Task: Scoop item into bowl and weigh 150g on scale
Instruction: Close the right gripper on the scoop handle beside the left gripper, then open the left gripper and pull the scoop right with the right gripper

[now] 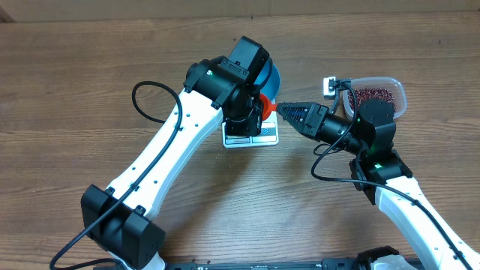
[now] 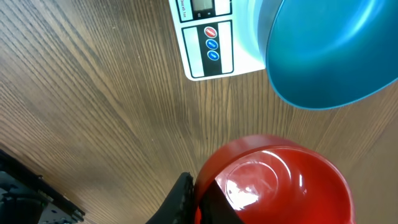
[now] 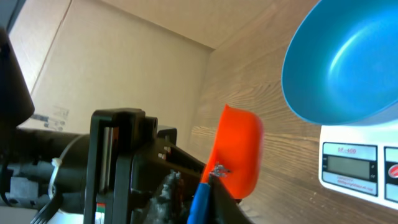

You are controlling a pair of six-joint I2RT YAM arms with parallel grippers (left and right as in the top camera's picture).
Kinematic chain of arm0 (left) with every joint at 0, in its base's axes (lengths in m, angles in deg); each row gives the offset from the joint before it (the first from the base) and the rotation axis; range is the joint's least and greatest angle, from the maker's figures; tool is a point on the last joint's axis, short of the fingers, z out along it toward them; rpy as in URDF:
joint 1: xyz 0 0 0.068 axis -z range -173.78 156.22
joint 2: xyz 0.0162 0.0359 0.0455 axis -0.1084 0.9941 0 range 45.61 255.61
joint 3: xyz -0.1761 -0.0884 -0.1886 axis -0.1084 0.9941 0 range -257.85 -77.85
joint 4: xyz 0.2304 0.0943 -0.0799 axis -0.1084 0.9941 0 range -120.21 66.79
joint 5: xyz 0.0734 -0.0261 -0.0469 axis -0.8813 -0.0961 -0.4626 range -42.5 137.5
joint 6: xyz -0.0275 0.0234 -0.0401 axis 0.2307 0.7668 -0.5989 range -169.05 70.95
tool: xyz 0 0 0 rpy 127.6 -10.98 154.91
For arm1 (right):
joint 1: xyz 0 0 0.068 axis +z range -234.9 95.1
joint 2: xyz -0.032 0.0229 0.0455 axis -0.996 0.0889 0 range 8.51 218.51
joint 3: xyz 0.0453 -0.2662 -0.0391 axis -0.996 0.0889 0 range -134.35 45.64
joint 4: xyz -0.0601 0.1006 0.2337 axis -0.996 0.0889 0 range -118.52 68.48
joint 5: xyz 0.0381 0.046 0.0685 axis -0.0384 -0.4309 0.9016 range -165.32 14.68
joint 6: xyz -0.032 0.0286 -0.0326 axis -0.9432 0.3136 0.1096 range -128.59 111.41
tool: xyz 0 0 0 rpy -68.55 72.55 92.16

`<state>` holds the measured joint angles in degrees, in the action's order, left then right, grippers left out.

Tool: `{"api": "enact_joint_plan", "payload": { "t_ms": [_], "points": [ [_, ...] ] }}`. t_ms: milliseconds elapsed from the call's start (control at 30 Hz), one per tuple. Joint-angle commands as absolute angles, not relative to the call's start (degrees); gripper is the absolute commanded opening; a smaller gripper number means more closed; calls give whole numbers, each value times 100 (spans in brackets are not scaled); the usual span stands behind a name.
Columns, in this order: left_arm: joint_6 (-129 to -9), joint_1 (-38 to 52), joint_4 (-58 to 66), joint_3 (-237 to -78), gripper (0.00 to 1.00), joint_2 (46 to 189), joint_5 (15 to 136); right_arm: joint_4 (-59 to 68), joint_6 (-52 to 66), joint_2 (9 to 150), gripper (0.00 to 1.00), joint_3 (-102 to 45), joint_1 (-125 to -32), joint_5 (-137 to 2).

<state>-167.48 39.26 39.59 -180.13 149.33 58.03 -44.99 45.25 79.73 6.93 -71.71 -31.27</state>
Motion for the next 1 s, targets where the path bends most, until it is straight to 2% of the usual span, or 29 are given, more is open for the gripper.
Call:
{"api": "enact_joint_plan", "payload": {
  "t_ms": [0, 133, 200, 233, 400, 467, 767, 900, 967],
  "points": [
    [-16845, 3959, 3951, -18117, 10, 14909, 5654, -4530, 4497, 7969, 8, 583, -7136, -3033],
    [-16845, 3957, 3951, -18117, 12, 14909, 5654, -4514, 4497, 7969, 4, 583, -7136, -3033],
    [-16845, 3957, 3951, -18117, 17, 14909, 5652, -4514, 4497, 7969, 4, 583, -7136, -3033],
    [-16845, 3957, 3951, -18117, 23, 14909, 5650, -4512, 4497, 7969, 4, 583, -7136, -3033],
    [-16840, 3957, 3959, -18117, 80, 14909, 5630, -4442, 4442, 7969, 4, 583, -7136, -3103],
    [-16840, 3957, 3959, -18117, 90, 14909, 5628, -4287, 4355, 7969, 4, 583, -7136, -3232],
    [-16602, 3954, 4042, -18117, 99, 14909, 5628, -3881, 4191, 7969, 4, 583, -7136, -3498],
    [-15966, 3946, 4045, -18117, 100, 14907, 5521, -3634, 4180, 7969, 4, 583, -7136, -3695],
    [-15264, 3909, 4045, -18117, 100, 14907, 5431, -3620, 4101, 7960, 4, 581, -7136, -3691]
  ]
}}
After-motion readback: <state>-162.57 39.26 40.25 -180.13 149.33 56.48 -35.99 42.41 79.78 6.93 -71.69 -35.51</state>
